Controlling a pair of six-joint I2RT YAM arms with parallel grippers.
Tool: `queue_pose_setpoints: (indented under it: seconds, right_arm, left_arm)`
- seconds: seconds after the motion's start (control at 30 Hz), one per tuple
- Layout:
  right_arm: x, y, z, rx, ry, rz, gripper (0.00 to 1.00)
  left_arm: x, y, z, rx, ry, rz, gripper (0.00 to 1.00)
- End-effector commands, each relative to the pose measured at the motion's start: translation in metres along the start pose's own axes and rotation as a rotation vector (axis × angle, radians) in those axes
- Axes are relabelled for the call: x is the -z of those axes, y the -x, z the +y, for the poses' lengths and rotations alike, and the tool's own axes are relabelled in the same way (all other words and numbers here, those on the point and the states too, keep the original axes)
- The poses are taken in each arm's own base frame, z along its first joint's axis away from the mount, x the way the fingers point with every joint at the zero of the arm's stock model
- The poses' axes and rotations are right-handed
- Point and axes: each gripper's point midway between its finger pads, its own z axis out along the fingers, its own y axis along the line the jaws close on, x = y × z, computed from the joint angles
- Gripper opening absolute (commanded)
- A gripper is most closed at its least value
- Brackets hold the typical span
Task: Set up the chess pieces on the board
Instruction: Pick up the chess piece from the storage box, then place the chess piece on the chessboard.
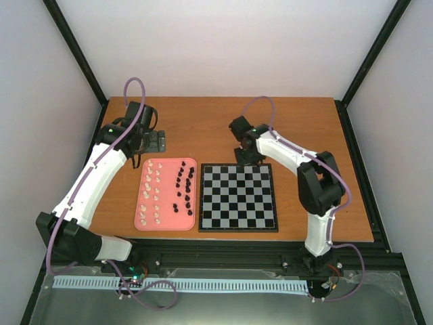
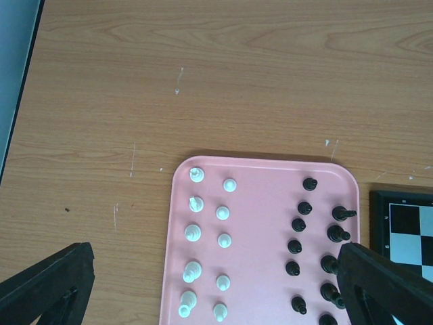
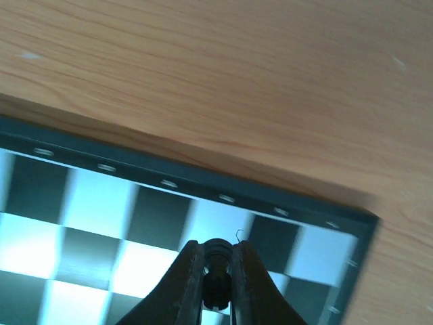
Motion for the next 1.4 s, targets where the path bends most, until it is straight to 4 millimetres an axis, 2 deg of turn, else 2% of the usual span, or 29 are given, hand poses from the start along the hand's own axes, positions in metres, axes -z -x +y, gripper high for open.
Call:
queue_pose_setpoints:
  seconds: [0.0,0.23,0.53,1.07,1.37]
  right_arm:
    - [0.023,0.007,-0.029,-0.066,-0.059,-0.123,0.03]
    - [0.009,-0.012,-0.058,-0.138,-0.081,-0.090,0.03]
    - [-0.002,-0.026,-0.082,-0.198,-0.083,-0.062,0.03]
    - [-0.022,-0.038,-0.088,-0.224,-0.049,-0.026,0.03]
    - [-0.029,-0.034,-0.089,-0.229,-0.048,-0.045,0.03]
  left_arm:
    - [0.002,0.010,-0.007,0.004,-0.027,-0.025,1.00]
    - [0.000,0.010,-0.009,0.004,-0.033,-0.016,1.00]
    - [-0.003,0.007,-0.009,0.005,-0.029,-0.006,1.00]
    - [-0.008,0.008,-0.012,0.007,-0.029,0.005,1.00]
    - [-0.009,0.009,-0.011,0.001,-0.026,0.005,1.00]
